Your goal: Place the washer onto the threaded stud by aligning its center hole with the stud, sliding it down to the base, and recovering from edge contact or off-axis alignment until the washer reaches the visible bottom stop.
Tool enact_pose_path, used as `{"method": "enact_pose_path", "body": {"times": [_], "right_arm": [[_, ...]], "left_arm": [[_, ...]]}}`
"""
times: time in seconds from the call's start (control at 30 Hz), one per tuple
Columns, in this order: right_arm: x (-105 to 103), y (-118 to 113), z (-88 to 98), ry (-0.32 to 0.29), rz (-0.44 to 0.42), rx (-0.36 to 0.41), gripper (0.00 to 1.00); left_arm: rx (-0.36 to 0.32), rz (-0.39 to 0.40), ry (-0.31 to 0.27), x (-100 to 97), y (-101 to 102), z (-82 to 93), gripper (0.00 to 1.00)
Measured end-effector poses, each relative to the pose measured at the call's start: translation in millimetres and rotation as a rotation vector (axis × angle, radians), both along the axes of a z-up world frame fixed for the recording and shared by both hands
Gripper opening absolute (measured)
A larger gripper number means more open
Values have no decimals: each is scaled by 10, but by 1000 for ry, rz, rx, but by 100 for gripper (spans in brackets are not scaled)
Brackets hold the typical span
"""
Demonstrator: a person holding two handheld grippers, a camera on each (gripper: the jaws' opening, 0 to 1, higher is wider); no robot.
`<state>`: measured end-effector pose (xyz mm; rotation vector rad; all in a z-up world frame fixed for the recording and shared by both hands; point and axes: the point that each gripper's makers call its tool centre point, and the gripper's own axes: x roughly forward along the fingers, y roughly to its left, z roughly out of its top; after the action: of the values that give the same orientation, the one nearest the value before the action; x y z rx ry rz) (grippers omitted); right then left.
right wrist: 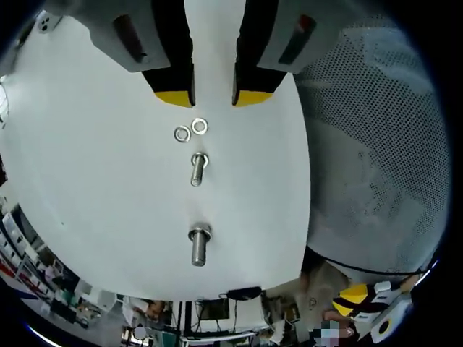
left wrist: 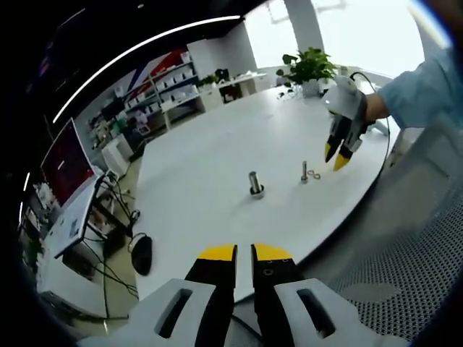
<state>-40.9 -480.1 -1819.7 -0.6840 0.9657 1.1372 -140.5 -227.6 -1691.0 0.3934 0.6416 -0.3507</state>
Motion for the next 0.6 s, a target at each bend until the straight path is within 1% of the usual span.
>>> {"method": "enact_pose_path", "body": {"times": [0.1, 0.23, 0.47, 0.6], "right_arm": [[-27, -12, -28, 14, 6, -7, 23], [-26, -25, -45, 14, 15, -21, 22], [1, 9, -77, 17, 5, -18, 22], [-27, 15, -138, 24, 35, -48, 22]], "left_arm": [[-2, 2, -3, 2, 3, 6, 5], [-3, 1, -4, 4, 4, 5, 5], [-9, 8, -9, 18, 14, 18, 5], [-14, 10, -11, 25, 13, 22, 5]]}}
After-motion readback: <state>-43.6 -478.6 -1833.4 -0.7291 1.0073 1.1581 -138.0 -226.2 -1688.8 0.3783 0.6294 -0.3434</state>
